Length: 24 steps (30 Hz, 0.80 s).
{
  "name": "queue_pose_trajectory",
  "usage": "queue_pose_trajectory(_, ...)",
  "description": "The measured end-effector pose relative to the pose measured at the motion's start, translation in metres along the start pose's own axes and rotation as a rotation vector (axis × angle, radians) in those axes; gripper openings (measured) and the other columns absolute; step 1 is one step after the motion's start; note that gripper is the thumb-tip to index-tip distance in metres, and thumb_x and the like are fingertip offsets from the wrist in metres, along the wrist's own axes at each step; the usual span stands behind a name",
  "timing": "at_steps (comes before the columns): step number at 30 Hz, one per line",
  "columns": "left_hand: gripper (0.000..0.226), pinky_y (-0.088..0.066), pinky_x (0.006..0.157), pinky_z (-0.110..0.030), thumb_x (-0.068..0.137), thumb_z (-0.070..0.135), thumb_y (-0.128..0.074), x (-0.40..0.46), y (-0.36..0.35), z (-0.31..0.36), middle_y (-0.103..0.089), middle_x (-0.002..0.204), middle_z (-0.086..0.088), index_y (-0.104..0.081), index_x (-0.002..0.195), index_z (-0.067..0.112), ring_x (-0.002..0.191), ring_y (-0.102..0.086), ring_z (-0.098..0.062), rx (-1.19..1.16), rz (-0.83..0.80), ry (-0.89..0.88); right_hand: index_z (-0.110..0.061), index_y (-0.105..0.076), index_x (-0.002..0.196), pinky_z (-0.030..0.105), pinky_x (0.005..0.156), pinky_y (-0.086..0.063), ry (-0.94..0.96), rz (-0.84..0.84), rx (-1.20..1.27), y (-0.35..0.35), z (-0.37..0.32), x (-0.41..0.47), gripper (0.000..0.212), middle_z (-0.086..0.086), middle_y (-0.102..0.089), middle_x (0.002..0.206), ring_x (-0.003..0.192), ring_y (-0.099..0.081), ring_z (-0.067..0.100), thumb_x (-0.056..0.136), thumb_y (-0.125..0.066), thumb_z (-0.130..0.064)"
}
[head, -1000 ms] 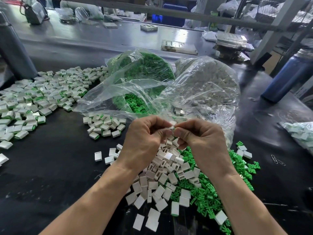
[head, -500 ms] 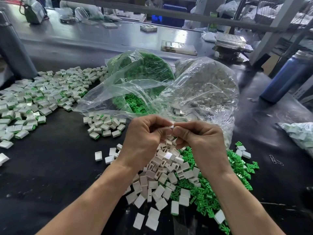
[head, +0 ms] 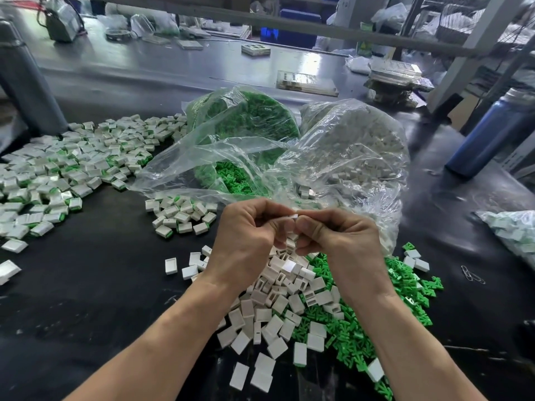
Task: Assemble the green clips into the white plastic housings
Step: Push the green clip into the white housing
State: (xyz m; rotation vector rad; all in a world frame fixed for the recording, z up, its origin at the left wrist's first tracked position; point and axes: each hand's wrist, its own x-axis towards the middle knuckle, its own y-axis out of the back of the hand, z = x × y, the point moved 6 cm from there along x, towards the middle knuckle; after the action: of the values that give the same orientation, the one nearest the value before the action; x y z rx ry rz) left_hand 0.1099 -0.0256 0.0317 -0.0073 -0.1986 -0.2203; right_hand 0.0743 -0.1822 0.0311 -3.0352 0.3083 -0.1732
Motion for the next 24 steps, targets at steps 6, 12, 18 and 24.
queue_pose_trajectory(6,0.015,-0.057,0.071,-0.022,0.092,0.004,-0.073,0.005,0.001,-0.001,-0.076,0.082,0.007,-0.074,0.092,0.019,0.076,-0.070,-0.007,0.030,0.002,-0.026,-0.014,-0.083,0.101,0.032,0.064,-0.064,0.008,-0.060,0.023,0.001,-0.001,0.005,0.019,0.017,-0.079,0.088,0.069,-0.075,0.026,0.088,-0.070,-0.016)
queue_pose_trajectory(12,0.013,-0.060,0.088,-0.041,0.092,0.011,-0.076,0.004,-0.005,-0.002,-0.073,0.100,0.006,-0.074,0.094,0.024,0.094,-0.071,-0.016,0.081,-0.068,-0.046,-0.009,-0.078,0.097,0.031,0.044,-0.049,-0.123,-0.027,0.102,0.001,0.008,0.004,0.047,0.020,-0.075,0.086,0.059,-0.063,0.025,0.108,-0.048,-0.044)
queue_pose_trajectory(18,0.012,-0.057,0.095,-0.041,0.091,0.013,-0.077,-0.001,-0.025,0.002,-0.069,0.117,0.011,-0.075,0.095,0.024,0.105,-0.070,-0.015,0.085,-0.139,-0.076,-0.025,-0.074,0.067,0.027,0.039,-0.034,-0.202,0.023,0.009,-0.011,0.015,-0.001,0.063,0.004,-0.057,0.056,0.045,-0.046,0.017,0.108,-0.039,-0.057)
queue_pose_trajectory(24,0.008,-0.057,0.080,-0.021,0.092,0.010,-0.076,-0.005,-0.032,0.005,-0.069,0.116,0.006,-0.074,0.098,0.014,0.092,-0.072,-0.011,0.043,-0.148,-0.085,-0.032,-0.078,0.071,0.021,0.035,-0.033,-0.153,0.052,0.080,-0.017,0.007,-0.002,0.058,-0.009,-0.051,0.049,0.041,-0.043,0.006,0.111,-0.037,-0.043)
